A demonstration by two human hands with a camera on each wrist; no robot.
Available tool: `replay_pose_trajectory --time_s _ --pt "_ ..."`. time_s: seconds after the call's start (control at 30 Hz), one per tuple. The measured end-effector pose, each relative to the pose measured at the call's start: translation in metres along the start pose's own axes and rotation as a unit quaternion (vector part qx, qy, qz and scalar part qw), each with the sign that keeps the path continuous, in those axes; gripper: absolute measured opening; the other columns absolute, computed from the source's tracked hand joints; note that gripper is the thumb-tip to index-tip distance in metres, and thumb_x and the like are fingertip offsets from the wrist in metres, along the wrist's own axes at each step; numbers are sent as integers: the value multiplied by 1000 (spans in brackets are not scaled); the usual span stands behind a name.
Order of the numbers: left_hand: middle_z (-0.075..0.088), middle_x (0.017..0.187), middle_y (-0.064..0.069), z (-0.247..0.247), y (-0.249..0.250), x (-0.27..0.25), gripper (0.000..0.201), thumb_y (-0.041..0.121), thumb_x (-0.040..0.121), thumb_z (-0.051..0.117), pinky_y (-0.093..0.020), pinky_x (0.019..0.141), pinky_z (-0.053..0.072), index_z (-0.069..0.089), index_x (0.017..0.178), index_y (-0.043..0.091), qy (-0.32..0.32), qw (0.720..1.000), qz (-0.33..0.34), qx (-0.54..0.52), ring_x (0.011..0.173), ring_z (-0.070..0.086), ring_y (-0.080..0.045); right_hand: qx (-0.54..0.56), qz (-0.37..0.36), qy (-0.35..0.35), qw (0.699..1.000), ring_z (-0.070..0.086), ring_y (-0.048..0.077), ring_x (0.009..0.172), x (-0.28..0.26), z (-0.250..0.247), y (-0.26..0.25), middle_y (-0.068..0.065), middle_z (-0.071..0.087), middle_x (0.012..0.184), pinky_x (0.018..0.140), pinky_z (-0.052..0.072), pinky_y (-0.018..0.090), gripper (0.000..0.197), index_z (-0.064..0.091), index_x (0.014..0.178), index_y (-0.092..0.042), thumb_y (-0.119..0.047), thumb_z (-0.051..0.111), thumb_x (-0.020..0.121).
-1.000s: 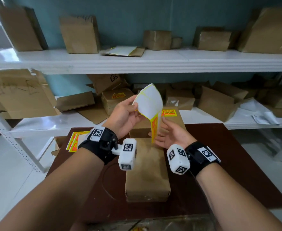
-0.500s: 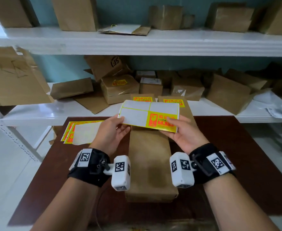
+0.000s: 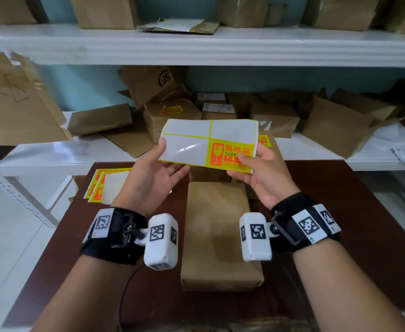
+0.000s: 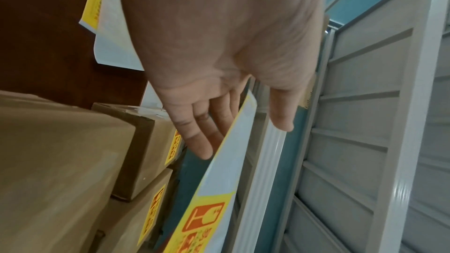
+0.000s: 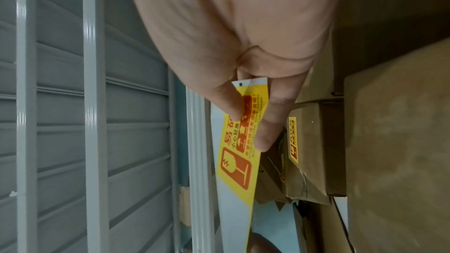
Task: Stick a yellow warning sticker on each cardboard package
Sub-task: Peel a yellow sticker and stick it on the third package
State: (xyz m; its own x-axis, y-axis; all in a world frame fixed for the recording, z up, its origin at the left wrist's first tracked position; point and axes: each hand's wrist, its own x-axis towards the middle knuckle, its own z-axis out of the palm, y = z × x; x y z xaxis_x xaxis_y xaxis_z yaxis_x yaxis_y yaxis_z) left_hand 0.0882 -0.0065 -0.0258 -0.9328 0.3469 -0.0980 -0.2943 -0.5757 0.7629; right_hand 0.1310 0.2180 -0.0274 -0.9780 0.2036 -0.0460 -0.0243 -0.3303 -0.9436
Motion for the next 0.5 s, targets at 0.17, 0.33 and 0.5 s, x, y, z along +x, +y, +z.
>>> replay_pose_trajectory --time_s 0.17,0.33,0.5 --pt "73 118 -10 1 -8 3 48 39 84 64 -31 75 60 61 118 5 -65 971 -97 209 95 72 -19 46 14 7 999 71 24 99 5 6 8 14 71 119 66 61 29 33 61 130 -7 3 54 99" --pt "75 94 -7 5 -20 9 27 24 86 69 -29 65 59 65 102 2 -23 979 -75 189 76 71 -16 45 9 -1 999 70 24 100 5 6 9 17 69 123 66 60 29 31 61 129 -7 2 54 100" --pt "73 82 -5 7 -27 12 10 15 92 67 -26 60 56 66 85 8 12 982 -64 178 68 68 -14 -2 -2 -15 1000 74 19 95 1 8 11 13 71 119 68 61 29 24 64 119 -11 1 55 100"
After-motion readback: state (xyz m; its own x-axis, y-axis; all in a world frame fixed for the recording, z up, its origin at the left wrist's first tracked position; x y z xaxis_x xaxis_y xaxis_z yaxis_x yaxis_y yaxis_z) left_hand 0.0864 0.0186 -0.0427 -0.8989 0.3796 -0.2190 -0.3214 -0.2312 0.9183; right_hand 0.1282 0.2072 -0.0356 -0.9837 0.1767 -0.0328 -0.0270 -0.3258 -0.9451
